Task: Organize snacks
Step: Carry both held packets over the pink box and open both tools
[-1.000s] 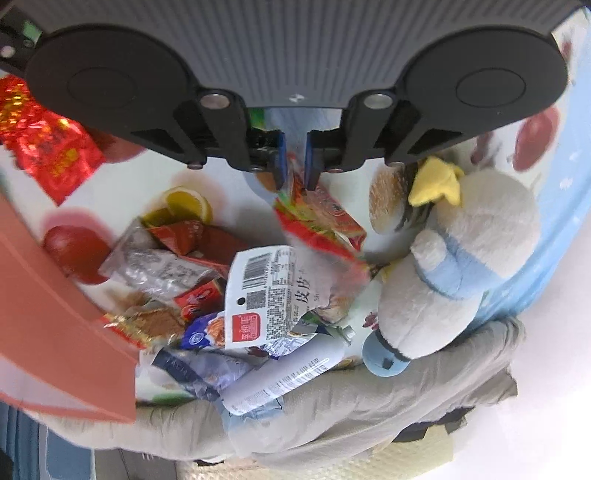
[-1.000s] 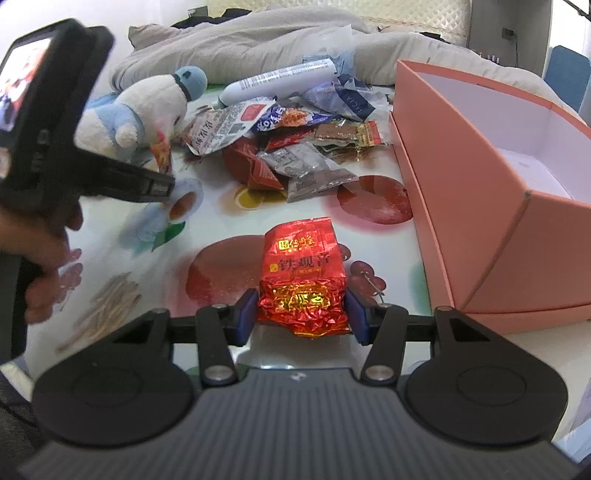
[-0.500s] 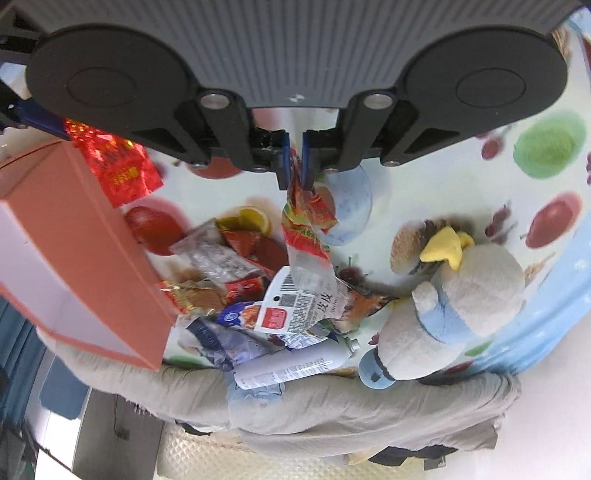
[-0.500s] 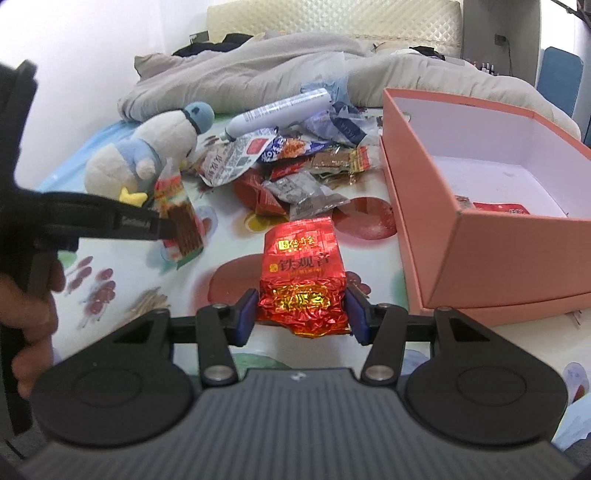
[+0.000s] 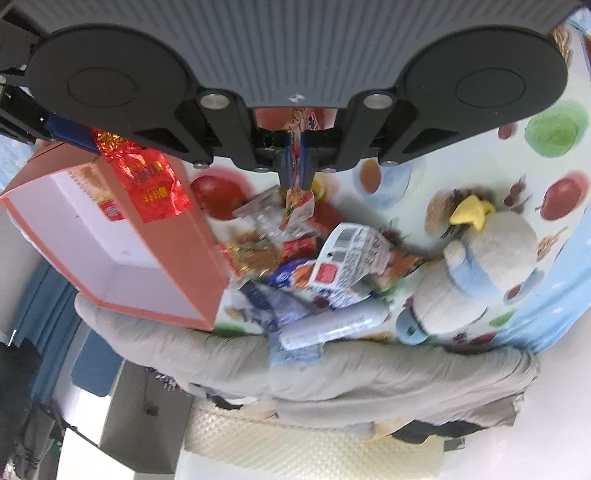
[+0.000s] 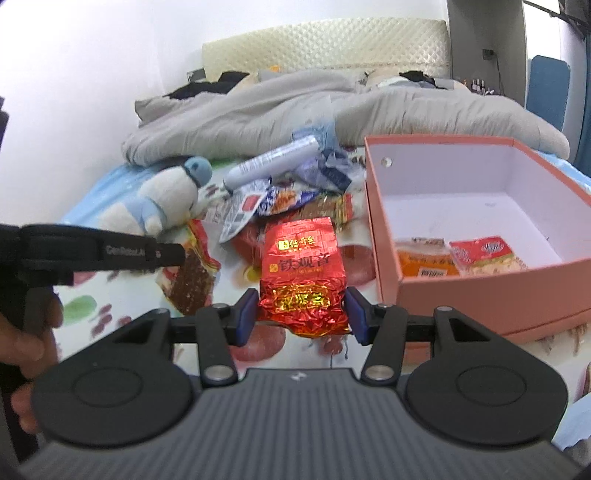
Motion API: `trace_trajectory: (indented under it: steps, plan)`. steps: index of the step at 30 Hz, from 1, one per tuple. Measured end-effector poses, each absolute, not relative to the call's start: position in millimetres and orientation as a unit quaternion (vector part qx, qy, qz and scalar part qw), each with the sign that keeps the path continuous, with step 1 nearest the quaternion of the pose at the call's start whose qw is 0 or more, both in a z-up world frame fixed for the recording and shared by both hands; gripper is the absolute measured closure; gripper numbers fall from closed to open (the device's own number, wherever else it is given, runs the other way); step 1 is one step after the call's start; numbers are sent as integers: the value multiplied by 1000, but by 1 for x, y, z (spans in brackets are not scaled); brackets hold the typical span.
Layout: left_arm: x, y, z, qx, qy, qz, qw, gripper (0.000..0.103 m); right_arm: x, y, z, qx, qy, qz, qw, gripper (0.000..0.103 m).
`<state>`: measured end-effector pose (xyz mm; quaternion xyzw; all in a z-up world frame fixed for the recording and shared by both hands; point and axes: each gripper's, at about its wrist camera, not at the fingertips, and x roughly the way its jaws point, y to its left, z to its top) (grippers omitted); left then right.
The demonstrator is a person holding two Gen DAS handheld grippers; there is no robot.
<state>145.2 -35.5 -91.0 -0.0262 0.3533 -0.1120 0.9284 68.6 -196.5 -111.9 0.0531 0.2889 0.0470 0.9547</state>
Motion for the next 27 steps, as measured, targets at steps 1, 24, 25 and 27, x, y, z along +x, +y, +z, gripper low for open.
trace_trajectory:
  steps: [1, 24, 25, 27]
  plan:
    - [145, -38, -88, -27, 351, -114, 929, 99, 68, -199, -108, 54, 285, 47, 956, 50]
    - [157, -141, 13, -42, 258, -232, 937, 99, 89, -289, -30, 43, 203, -25, 978, 50]
    - [159, -149, 15, -39, 255, -237, 937, 99, 91, -295, -28, 45, 203, -31, 978, 50]
    - [165, -165, 19, -34, 252, -244, 936, 99, 91, -307, -24, 49, 199, -41, 978, 50]
